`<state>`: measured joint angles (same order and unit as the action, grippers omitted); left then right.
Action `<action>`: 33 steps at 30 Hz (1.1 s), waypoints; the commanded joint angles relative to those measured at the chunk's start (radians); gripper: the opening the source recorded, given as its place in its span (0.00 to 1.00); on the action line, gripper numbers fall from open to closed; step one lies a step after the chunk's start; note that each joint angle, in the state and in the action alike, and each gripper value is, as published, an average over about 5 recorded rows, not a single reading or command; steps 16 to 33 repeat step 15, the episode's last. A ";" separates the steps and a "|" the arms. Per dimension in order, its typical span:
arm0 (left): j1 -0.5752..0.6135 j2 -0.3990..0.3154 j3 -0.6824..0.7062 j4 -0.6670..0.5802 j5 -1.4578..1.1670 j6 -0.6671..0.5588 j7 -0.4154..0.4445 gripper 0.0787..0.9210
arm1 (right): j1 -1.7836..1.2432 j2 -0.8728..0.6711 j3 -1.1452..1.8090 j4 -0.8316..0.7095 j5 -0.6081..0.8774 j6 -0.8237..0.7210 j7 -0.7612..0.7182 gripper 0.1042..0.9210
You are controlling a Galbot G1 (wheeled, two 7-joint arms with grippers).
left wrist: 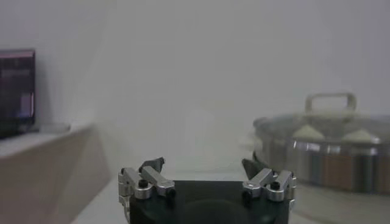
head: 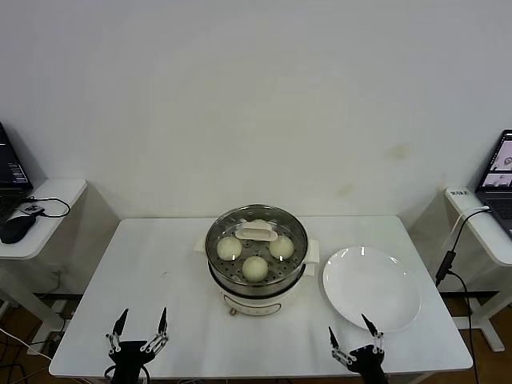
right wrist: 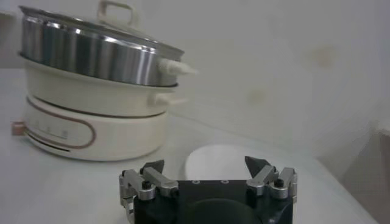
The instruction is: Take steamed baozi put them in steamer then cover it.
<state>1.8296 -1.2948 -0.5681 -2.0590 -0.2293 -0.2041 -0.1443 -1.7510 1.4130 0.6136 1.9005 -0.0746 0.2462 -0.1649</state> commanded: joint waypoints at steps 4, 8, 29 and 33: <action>0.026 -0.016 0.000 0.051 -0.038 -0.038 0.027 0.88 | -0.017 0.009 -0.023 0.025 -0.001 0.001 -0.004 0.88; 0.024 -0.014 -0.004 0.051 -0.031 -0.035 0.033 0.88 | -0.016 0.015 -0.021 0.025 -0.006 0.007 -0.004 0.88; 0.036 -0.007 -0.007 0.049 -0.027 -0.034 0.066 0.88 | -0.014 0.017 -0.017 0.014 -0.010 0.026 -0.003 0.88; 0.036 -0.007 -0.007 0.049 -0.027 -0.034 0.066 0.88 | -0.014 0.017 -0.017 0.014 -0.010 0.026 -0.003 0.88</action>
